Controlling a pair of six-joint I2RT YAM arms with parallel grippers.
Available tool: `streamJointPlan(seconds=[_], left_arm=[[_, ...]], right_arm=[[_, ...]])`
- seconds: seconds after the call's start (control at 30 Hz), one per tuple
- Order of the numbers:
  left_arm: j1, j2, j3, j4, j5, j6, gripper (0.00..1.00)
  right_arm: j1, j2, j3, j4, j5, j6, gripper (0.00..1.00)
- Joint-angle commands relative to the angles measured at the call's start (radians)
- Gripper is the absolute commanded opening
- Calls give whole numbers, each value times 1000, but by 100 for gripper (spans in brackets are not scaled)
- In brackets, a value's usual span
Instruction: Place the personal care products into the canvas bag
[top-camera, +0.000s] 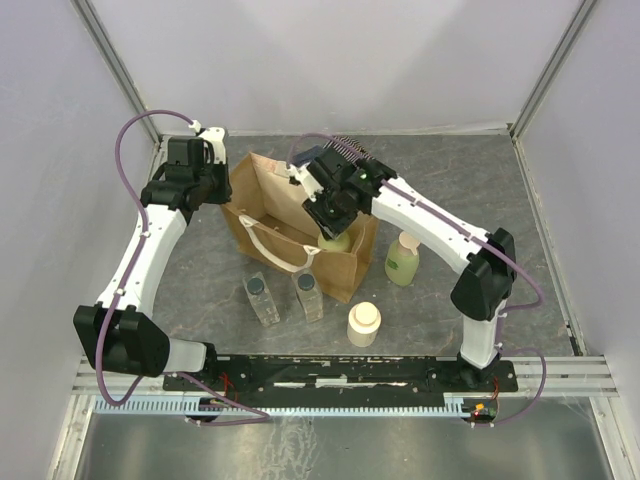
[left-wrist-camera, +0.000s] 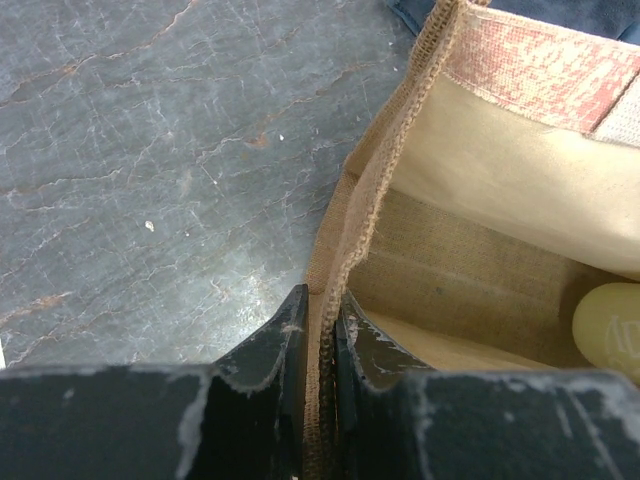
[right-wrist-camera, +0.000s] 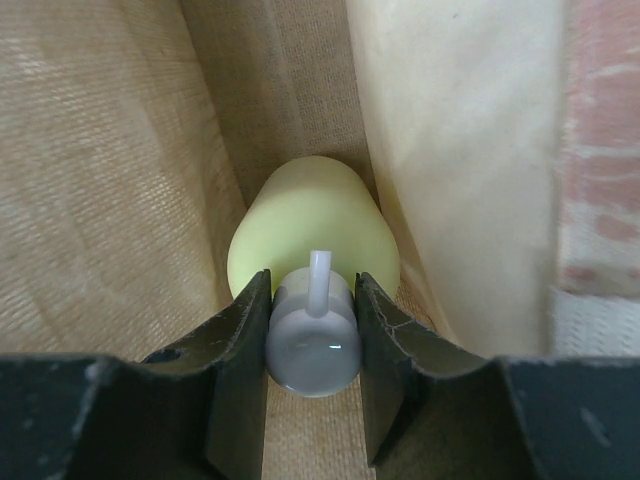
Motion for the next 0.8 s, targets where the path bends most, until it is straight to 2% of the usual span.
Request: streamJointPlan(seconds=[0.0,0.2,0.33,0.37,0.47,0.5,0.67,0.77], left_arm=[[-3,-14,12,29,21,26,20],[-3,-10,14,28,23,25,20],[-3,-12,16,27,20,25,20],[-2,-11,17,26,19,25,20],[-3,-10,19,24,20,26,20],[-3,-10,20,25,20,27,20],[-3,-7,19,25,19,28,20],[-3,-6,21,24,17,28,20]], right_arm=[[14,-102,-80,116,88,4,1],[26,-145,-224,215,145,34,0],[30,-149,-263,218,146,43,1],[31,-146,-264,212,145,45,5],[38,-135,-246,189,141,44,33],[40,-133,-237,184,138,45,38],[50,-137,-163,178,127,51,60],[53,-141,-81,154,117,58,65]])
